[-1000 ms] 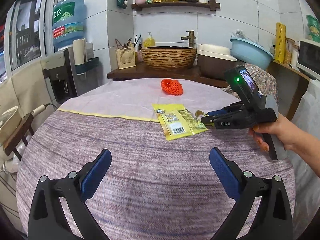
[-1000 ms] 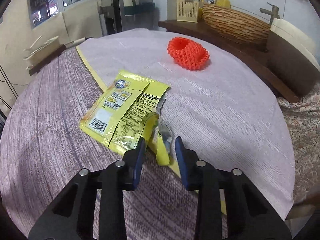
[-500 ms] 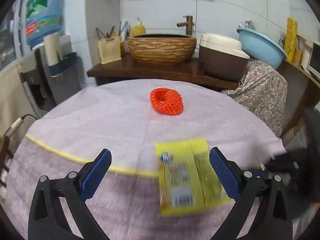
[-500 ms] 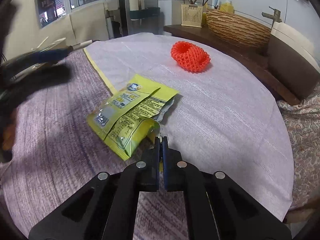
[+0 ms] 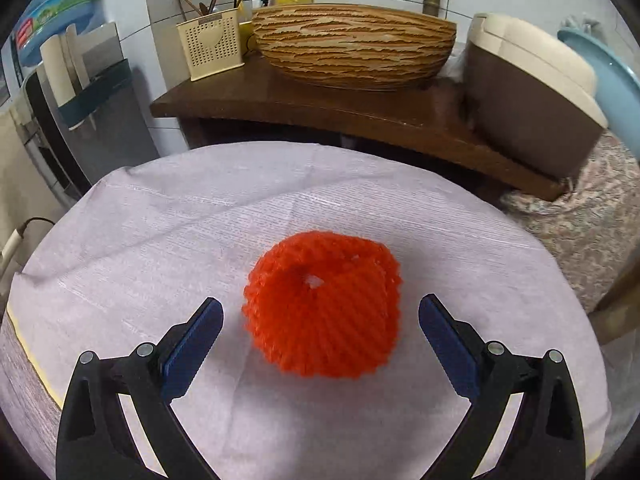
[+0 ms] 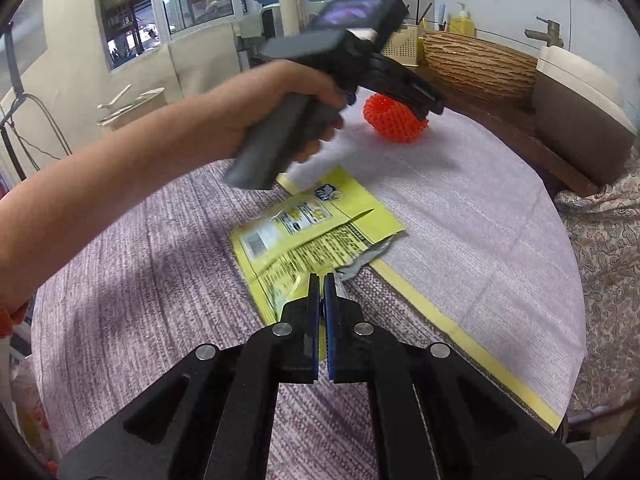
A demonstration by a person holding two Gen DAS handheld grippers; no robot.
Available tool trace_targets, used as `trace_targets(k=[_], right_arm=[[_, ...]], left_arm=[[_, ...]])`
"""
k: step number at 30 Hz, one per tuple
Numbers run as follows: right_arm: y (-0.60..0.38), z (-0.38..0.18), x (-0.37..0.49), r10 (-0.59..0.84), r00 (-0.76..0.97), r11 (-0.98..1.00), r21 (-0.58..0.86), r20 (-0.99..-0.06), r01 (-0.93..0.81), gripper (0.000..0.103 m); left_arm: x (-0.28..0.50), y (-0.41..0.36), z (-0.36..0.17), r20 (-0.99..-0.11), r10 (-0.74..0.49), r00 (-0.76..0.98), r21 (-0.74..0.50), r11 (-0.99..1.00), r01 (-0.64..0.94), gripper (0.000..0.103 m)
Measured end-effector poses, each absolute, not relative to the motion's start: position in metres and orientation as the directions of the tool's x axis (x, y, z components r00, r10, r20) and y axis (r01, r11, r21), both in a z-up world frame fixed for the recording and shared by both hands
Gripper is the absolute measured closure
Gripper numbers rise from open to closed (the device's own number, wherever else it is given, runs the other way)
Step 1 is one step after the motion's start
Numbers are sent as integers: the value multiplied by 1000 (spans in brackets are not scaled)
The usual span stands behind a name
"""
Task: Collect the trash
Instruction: 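Grasp the orange foam fruit net with the left tool while the right tool holds the packet, then carry the packet with the right tool and the fruit net with the left tool to the bin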
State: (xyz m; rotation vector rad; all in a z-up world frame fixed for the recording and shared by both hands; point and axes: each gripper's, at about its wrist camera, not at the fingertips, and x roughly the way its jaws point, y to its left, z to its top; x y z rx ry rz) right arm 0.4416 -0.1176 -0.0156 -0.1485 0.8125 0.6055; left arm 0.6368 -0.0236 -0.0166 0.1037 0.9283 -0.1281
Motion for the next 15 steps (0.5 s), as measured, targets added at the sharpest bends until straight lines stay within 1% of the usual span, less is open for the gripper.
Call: trace_targets(k=[1,2,3,4,5,6,8,9,14,15], right_arm=[[-118,-15,439,453,532,821,102,-715,-562,100],[-119,-13,437,452,537,821,96,-712,-563,100],[-120,-13,436,451,540,821,92,-711,-564,100],[-121,-13,435,453,540,821,94,-710,-564,100],[-122,-13,434,455,541,821,98,-708,-562,100],[-123,-13,434,456,544,823,101,-704,-559,100],[-127,-13,432,459,548,824,106,-699,-556,100],[-129,-13,431,459,552,826,107,-696,-553,100],[-136,-14,430,494,524,819,167,-694,-550,100],[-136,-15,431,501,514,814,179,-696,-552,95]], left_arm=[[637,-25,-18,-797,-55,601,47,987,153,8],[636,-27,-18,-792,-47,609,60,986,155,17],[633,-28,-19,-784,-42,619,76,984,163,33],[631,-30,-20,-783,-43,620,81,982,171,41],[628,-30,-20,-783,-36,620,91,981,172,56],[629,-31,-20,-781,-24,624,102,981,165,68],[622,-30,-16,-767,-26,642,97,983,156,76],[614,-28,-13,-753,-30,657,93,984,151,78],[593,-18,1,-729,-75,681,49,986,161,80],[584,-13,5,-720,-78,690,43,987,157,80]])
